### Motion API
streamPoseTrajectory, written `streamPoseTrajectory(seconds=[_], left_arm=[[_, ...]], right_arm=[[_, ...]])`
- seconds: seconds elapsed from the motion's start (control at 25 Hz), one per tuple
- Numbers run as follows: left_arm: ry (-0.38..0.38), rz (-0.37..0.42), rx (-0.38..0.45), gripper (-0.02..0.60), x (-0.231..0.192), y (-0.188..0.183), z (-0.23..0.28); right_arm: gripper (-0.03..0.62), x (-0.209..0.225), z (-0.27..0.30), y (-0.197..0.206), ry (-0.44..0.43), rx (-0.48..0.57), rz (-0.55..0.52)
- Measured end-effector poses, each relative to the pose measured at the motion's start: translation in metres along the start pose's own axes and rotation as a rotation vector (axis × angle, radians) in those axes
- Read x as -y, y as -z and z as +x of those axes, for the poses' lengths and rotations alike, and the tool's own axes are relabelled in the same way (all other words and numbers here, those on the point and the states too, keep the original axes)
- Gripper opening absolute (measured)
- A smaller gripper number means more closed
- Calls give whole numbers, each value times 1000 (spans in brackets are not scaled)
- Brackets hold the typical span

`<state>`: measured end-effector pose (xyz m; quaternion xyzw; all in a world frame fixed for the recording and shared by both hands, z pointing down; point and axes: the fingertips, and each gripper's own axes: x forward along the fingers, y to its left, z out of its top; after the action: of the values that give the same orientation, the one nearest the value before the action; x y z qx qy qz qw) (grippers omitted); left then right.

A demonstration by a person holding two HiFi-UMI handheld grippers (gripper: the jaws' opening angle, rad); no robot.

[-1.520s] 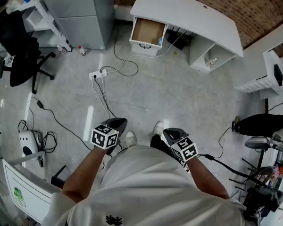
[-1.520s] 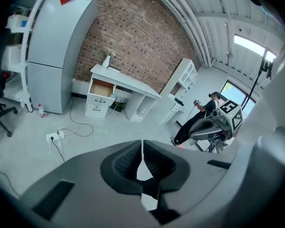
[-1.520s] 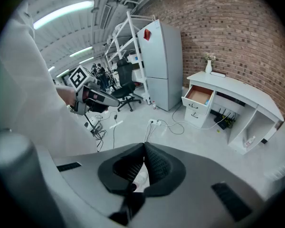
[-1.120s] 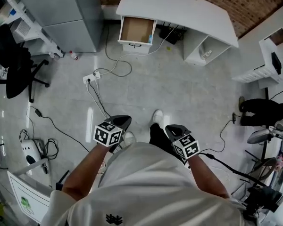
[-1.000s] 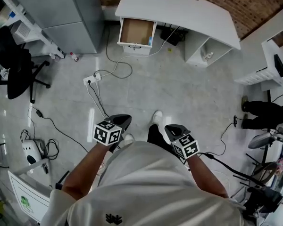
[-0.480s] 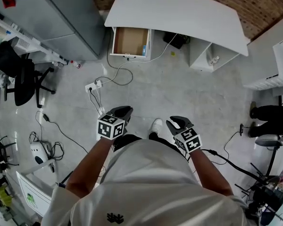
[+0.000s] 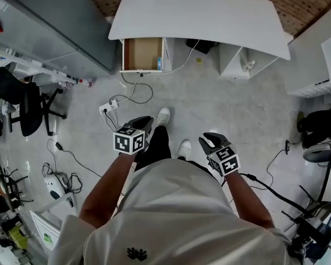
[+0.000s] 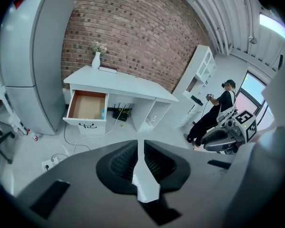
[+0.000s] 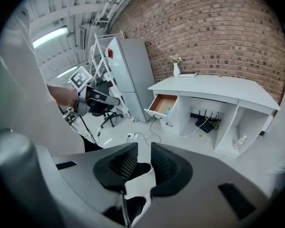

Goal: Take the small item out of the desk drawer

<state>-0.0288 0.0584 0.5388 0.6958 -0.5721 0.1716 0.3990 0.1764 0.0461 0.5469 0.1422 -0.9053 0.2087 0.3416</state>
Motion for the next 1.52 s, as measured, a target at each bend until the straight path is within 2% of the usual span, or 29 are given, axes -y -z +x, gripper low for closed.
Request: streamPoseTrajectory(seconds=[0.16, 0.28, 0.44, 0.68, 0.8, 1.08, 1.36, 1.52], left_arm=[[-4, -3, -4, 48, -23, -31, 41], [1, -15, -19, 115, -48, -53, 76], [-37, -53, -42, 117, -100, -92, 123], [-93, -50, -103, 117, -183, -135, 196], [-110, -76, -129, 123, -217, -149, 233], [-144, -112, -220, 146, -278, -157, 323], [-186, -87, -300, 170, -317, -152, 387], [-186, -105, -330, 175, -330, -141, 417]], right_arm=[[107, 35, 7, -16, 50, 11, 38], [107, 65, 12, -25, 117, 5, 78], [107, 100, 25, -54, 176, -1, 124], [107, 135, 67, -98, 219, -40, 180], [107, 143, 88, -111, 221, -73, 212], [107, 165, 120, -121, 244, -164, 287], [103, 181, 134, -129, 279, -199, 365], [100, 184, 136, -115, 284, -241, 401]])
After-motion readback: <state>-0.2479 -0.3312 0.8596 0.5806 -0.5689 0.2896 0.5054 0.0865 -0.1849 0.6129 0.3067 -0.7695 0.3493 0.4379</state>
